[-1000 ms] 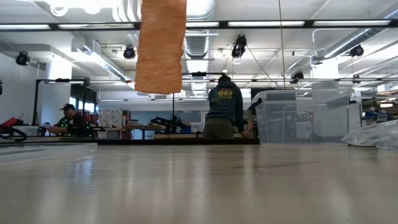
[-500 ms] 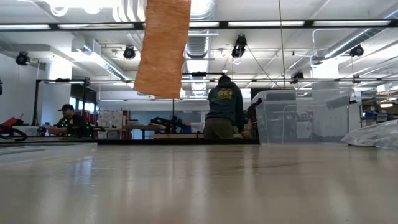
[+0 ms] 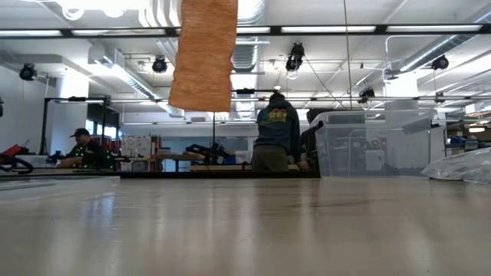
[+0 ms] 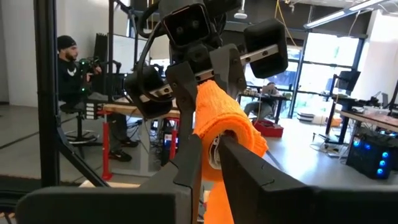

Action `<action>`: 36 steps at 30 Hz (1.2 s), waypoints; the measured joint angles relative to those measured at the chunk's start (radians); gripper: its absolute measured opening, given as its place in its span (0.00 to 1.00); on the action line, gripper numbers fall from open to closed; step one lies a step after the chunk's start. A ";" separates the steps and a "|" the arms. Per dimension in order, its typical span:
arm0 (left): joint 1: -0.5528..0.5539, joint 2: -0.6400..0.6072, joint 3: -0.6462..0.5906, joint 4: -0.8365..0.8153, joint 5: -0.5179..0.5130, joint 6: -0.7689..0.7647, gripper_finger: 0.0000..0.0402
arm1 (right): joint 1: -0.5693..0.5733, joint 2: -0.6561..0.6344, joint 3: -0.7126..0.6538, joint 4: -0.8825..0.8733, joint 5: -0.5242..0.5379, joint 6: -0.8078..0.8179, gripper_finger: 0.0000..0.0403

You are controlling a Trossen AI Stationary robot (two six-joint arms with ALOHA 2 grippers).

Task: Roll bandage
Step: Roll the orange bandage

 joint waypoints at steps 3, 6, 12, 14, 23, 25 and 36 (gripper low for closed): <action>0.000 0.001 0.000 0.007 0.001 0.020 0.10 | 0.000 0.000 0.000 -0.012 0.000 0.003 0.16; 0.000 0.001 0.000 0.009 0.001 0.039 0.10 | 0.000 0.000 0.000 -0.017 0.000 0.000 0.19; 0.000 0.001 0.000 -0.004 0.028 0.060 0.10 | 0.000 0.000 0.000 -0.027 -0.008 -0.012 0.22; 0.000 0.001 0.000 -0.012 0.044 0.066 0.10 | 0.000 0.001 0.000 -0.035 -0.035 -0.036 0.21; -0.002 -0.001 0.000 -0.019 0.097 0.067 0.10 | 0.000 0.000 0.000 -0.033 -0.107 -0.044 0.17; -0.001 -0.001 0.000 -0.019 0.115 0.067 0.10 | 0.000 0.000 0.000 -0.034 -0.112 -0.043 0.18; -0.002 0.007 0.000 -0.017 0.128 0.080 0.10 | 0.000 0.000 -0.001 -0.039 -0.184 -0.035 0.36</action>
